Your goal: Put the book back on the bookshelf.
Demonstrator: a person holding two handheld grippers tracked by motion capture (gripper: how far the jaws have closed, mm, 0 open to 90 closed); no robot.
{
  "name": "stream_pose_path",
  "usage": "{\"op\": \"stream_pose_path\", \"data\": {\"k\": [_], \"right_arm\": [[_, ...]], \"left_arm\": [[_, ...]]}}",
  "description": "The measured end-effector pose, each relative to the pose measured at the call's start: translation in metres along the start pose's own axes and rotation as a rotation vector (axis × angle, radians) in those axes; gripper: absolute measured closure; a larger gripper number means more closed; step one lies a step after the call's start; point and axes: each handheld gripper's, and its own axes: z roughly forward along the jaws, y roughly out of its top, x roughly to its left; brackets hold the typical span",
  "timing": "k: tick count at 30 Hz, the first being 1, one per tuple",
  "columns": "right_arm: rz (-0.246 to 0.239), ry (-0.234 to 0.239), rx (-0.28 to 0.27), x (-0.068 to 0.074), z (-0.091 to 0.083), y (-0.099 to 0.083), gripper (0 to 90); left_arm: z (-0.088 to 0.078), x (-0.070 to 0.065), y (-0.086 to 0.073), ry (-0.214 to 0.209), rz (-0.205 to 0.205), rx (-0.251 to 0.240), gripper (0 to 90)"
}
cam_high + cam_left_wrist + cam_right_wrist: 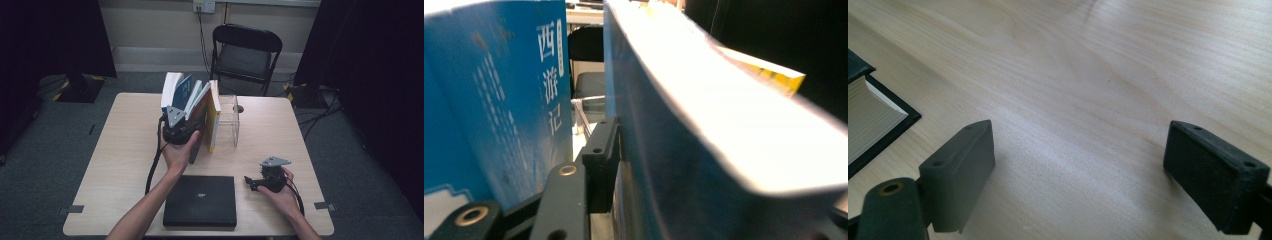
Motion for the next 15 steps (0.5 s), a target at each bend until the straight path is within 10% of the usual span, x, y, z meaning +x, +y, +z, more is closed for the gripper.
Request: {"op": "stream_pose_path", "data": {"k": [15], "right_arm": [[0.002,-0.001,0.001,0.001,0.000,0.000,12.9]], "left_arm": [[-0.014,0.008,0.009,-0.055,-0.015,0.002,50.6]]}}
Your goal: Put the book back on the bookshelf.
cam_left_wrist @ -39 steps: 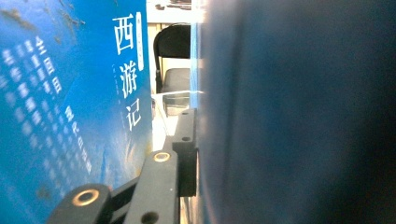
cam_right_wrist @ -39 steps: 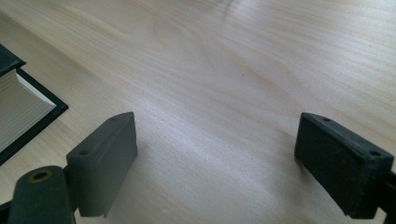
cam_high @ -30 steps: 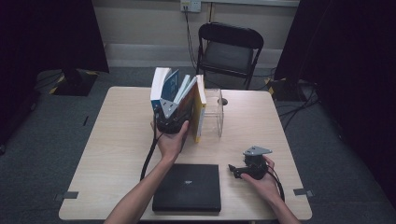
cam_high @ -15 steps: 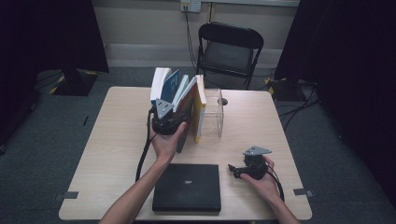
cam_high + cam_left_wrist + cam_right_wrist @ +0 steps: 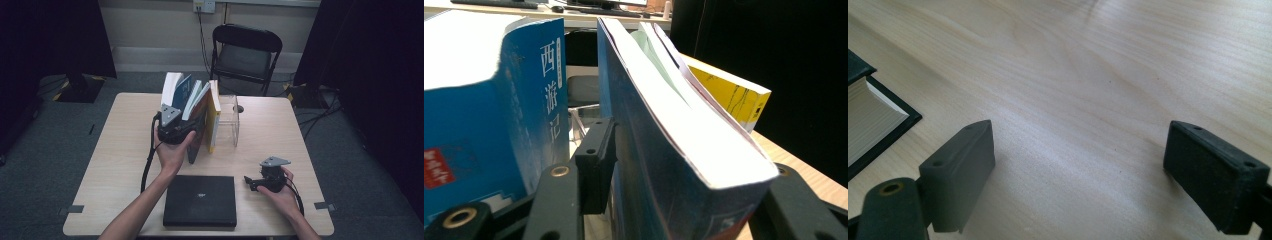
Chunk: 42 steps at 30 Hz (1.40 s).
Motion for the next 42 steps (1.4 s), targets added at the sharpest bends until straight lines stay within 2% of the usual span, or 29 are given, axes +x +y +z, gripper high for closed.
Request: {"op": "stream_pose_path", "data": {"k": [11,13,16,22,30,35,37,40,42], "right_arm": [[0.001,0.002,0.000,0.000,0.000,0.000,12.9],[0.001,0.002,0.000,0.000,0.000,0.000,12.9],[0.001,0.003,0.000,0.000,0.000,0.000,12.9],[-0.001,0.004,0.000,0.000,0.000,0.000,12.9],[-0.001,0.004,0.002,0.001,0.000,0.001,12.9],[-0.003,0.005,0.000,0.001,0.001,0.000,12.9],[-0.002,0.006,0.000,0.001,0.001,0.000,12.9],[-0.002,0.006,0.000,0.001,0.001,0.000,12.9],[-0.002,0.004,0.001,0.001,0.001,0.001,12.9]], "left_arm": [[-0.009,0.000,0.011,-0.022,0.030,-0.006,48.3],[-0.010,-0.001,0.013,-0.026,0.020,-0.017,47.8],[-0.012,0.000,0.017,-0.041,0.038,-0.008,46.6],[-0.014,0.003,0.025,-0.060,0.031,-0.005,43.9],[-0.013,0.009,0.037,-0.084,0.013,0.051,41.8],[-0.015,0.009,0.046,-0.094,0.034,0.060,41.9],[-0.015,0.009,0.050,-0.103,0.027,0.064,41.9],[-0.013,0.010,0.055,-0.115,0.038,0.108,42.2],[-0.011,0.010,0.058,-0.108,0.047,0.123,42.2]]}}
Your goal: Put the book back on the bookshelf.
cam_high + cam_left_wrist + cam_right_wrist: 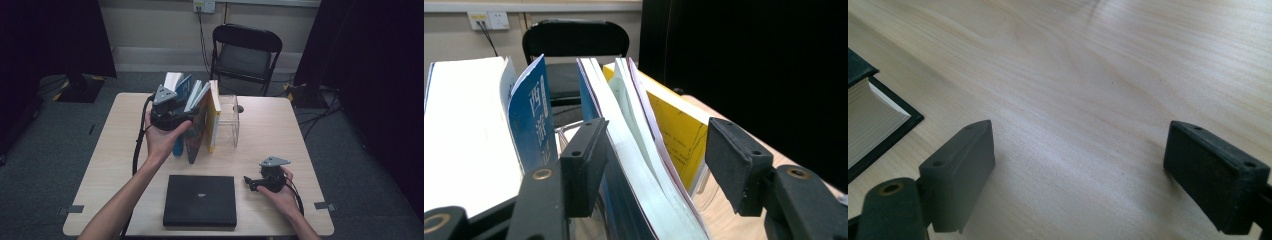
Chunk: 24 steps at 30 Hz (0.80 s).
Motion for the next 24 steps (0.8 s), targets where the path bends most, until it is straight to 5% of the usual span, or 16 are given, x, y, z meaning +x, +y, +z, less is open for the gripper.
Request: {"op": "stream_pose_path", "data": {"k": [7,10,13,18,20,24], "right_arm": [[-0.001,0.001,0.000,0.000,0.000,0.000,12.8],[-0.002,0.001,-0.001,0.000,0.000,0.000,12.8],[-0.002,0.002,-0.001,0.000,0.000,0.000,12.9],[-0.001,0.002,-0.002,0.000,0.000,0.000,12.9],[-0.002,0.002,-0.001,0.000,0.000,0.000,12.9],[-0.001,0.003,-0.001,0.000,0.000,0.000,12.9]], "left_arm": [[0.004,0.005,0.016,0.017,-0.009,0.077,41.9],[0.011,0.005,0.024,0.006,-0.013,0.173,42.0],[0.017,0.005,0.031,0.041,-0.002,0.186,45.8],[0.034,0.006,0.038,0.026,-0.003,0.322,45.2],[0.039,0.005,0.039,0.065,0.004,0.335,45.8],[0.047,0.008,0.041,0.068,0.000,0.375,53.3]]}}
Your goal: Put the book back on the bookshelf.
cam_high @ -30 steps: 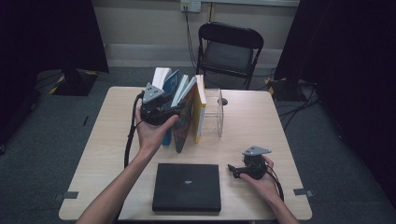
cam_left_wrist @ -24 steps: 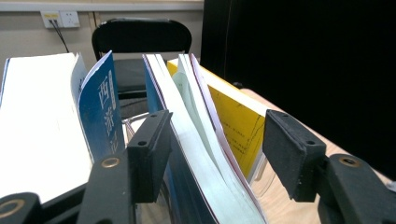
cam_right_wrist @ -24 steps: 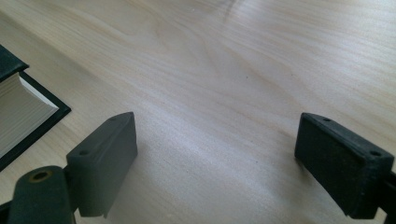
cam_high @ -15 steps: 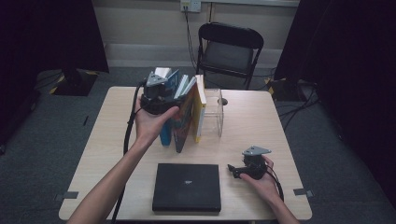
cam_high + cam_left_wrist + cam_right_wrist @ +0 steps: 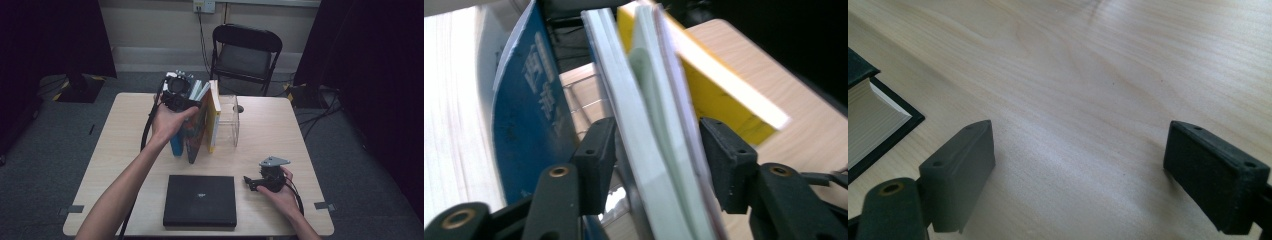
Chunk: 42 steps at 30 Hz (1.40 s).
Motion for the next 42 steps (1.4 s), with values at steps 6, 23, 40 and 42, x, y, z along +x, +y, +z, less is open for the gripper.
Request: {"op": "stream_pose_path", "data": {"k": [6,23,40,42], "right_arm": [[-0.001,0.001,0.000,0.000,0.000,0.000,12.9],[-0.004,0.004,0.000,0.000,0.000,0.000,12.9],[-0.006,0.005,-0.001,0.000,0.000,0.000,12.9],[-0.006,0.006,-0.001,0.000,0.000,0.000,12.9]], "left_arm": [[0.007,0.000,0.012,0.014,-0.005,0.043,54.0],[0.017,0.000,0.023,0.030,-0.026,0.097,63.1],[0.025,0.006,0.028,0.023,-0.060,0.158,47.5],[0.026,0.004,0.030,0.044,-0.048,0.180,49.7]]}}
